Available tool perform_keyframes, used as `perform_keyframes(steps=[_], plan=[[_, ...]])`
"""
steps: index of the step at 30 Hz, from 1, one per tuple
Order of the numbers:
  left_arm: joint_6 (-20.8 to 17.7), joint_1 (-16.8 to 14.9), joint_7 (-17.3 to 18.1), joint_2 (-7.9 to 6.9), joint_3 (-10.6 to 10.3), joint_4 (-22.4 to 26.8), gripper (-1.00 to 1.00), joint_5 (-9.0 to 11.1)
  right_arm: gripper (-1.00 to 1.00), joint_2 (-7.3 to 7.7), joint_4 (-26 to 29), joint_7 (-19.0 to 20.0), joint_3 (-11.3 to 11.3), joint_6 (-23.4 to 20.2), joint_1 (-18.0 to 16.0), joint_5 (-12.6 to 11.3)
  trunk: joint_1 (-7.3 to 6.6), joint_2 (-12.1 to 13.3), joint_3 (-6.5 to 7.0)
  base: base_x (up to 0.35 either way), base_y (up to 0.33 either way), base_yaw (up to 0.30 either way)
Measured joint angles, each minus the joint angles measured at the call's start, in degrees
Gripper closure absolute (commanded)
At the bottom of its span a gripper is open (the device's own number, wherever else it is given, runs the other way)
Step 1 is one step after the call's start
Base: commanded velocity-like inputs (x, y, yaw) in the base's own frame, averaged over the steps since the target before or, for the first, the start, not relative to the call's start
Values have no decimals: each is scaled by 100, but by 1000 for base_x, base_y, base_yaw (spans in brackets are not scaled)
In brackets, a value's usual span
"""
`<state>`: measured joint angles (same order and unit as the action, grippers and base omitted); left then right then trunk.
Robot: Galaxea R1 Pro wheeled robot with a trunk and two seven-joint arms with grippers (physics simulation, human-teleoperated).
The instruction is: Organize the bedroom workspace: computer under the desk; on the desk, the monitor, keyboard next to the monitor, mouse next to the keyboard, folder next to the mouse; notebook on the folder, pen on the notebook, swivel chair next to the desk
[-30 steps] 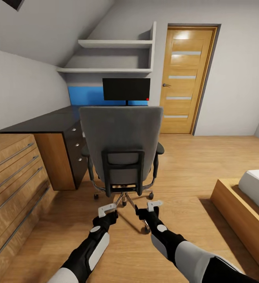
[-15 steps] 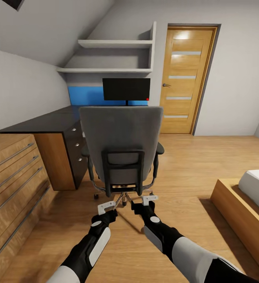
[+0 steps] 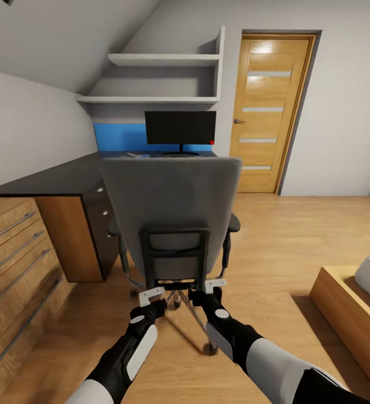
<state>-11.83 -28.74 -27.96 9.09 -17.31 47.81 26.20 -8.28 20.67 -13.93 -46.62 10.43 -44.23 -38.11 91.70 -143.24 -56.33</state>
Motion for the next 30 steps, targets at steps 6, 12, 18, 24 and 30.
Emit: perform_keyframes(steps=[6,12,18,24,30], plan=[[2,2,-6,0,0,13,-100,-2,-100,0,0,0,0,1,0,0,0,0,0,325,0,0],[-1,4,-14,0,0,52,-100,-2,-100,1,10,8,3,1,1,-12,0,0,0,325,0,0],[-6,3,-28,0,1,68,-100,-14,-100,0,13,9,-5,-2,0,0,0,0,0,325,0,0],[-5,4,-35,0,-10,70,-100,5,-100,2,7,8,-4,0,1,-8,0,0,-1,325,0,0],[-4,3,-40,0,-15,79,-100,6,-100,9,0,8,-10,0,2,-25,0,0,-1,325,0,0]])
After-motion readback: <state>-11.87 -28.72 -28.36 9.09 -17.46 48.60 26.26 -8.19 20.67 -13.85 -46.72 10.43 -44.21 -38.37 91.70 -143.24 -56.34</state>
